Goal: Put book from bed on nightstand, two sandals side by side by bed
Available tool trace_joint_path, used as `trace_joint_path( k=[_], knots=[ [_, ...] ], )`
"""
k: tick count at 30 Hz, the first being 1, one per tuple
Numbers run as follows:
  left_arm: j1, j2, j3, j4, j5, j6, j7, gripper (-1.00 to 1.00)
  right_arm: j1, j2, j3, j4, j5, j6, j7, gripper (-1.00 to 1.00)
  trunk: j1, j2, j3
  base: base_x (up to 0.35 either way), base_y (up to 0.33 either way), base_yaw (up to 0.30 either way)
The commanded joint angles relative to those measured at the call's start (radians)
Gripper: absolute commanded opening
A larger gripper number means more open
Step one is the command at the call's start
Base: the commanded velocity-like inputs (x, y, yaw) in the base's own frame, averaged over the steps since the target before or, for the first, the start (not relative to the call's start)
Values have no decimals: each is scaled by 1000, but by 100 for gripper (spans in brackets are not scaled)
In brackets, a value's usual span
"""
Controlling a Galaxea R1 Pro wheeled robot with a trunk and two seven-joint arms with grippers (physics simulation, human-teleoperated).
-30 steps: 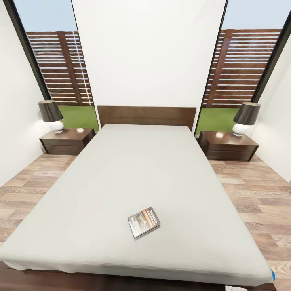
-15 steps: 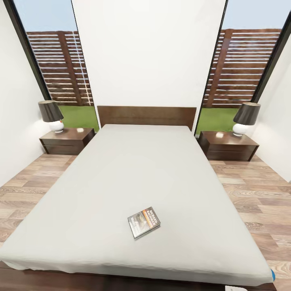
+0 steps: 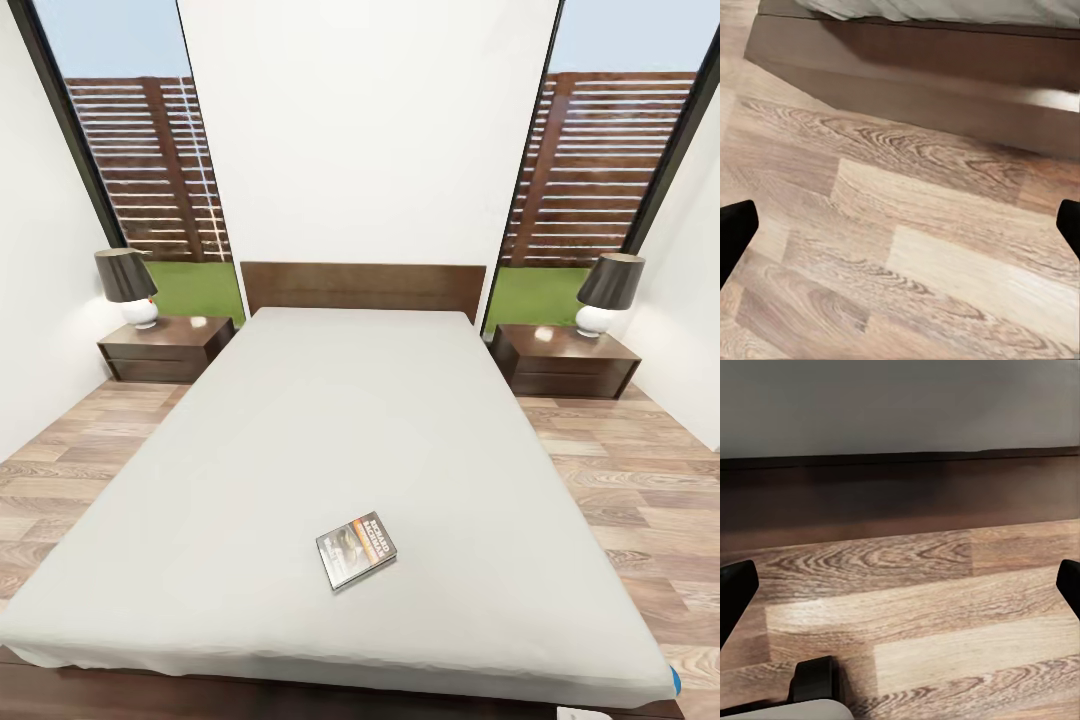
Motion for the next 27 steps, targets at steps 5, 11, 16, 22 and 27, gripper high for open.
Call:
trace_joint_path(
  k=[5,11,16,22,27],
  knots=[
    [-18,89,18,-4,38,3,2,100,0,0,-8,1,11,-2,-4,100,0,0,-1,0,0,0],
    [-109,154,32,-7,53,32,-1,100,0,-1,-8,1,11,-2,-4,100,0,0,-1,0,0,0],
    [-208,168,31,-9,50,101,-2,100,0,-1,-8,1,12,-2,-4,100,0,0,-1,0,0,0],
    [-389,171,26,-36,47,226,-16,100,0,-2,-8,0,13,-3,-4,100,0,0,-1,0,0,0],
    [-509,126,18,-88,45,337,-40,100,0,-3,-8,0,14,-3,-4,100,0,0,-1,0,0,0]
  ],
)
